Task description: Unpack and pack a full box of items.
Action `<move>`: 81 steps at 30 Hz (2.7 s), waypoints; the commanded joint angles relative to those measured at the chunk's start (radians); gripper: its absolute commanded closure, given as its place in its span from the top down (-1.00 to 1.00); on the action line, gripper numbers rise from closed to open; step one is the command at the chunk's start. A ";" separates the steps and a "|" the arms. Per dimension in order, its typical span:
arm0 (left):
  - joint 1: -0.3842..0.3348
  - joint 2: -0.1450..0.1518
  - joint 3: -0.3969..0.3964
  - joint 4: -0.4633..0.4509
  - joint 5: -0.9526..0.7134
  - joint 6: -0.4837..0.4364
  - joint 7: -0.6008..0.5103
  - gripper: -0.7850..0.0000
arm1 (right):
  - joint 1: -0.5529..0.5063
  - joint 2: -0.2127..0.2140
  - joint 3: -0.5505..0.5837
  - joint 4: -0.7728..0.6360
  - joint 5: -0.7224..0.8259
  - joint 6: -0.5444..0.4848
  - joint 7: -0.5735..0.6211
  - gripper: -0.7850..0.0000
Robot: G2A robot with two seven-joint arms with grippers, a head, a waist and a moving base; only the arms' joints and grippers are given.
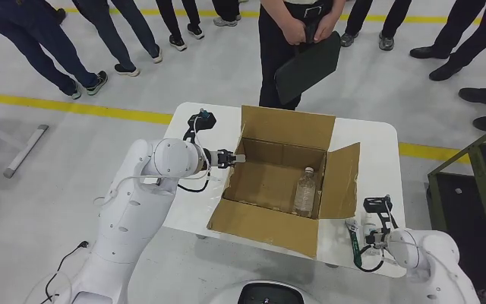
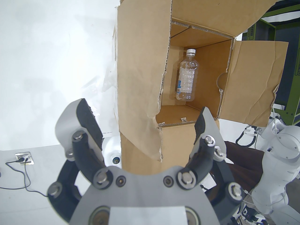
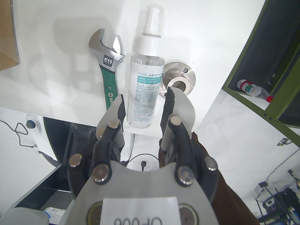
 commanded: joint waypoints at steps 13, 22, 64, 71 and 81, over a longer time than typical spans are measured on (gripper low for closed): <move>0.000 0.000 0.000 0.000 0.000 0.000 0.000 1.00 | 0.030 -0.001 -0.029 0.051 -0.004 0.008 0.004 -0.02; 0.000 0.000 0.000 0.000 0.000 0.000 0.000 1.00 | 0.046 0.000 -0.042 0.084 -0.007 0.005 0.002 -0.03; 0.000 0.000 0.000 0.000 0.000 0.000 0.000 1.00 | -0.020 0.007 0.141 -0.107 0.200 0.043 -0.029 -1.00; 0.000 0.000 0.000 0.000 0.000 0.000 0.000 1.00 | -0.133 0.001 0.446 -0.304 0.668 -0.052 -0.110 -1.00; 0.000 0.000 0.000 0.000 0.000 0.000 0.000 1.00 | -0.217 0.001 0.563 -0.359 0.971 -0.199 -0.099 -1.00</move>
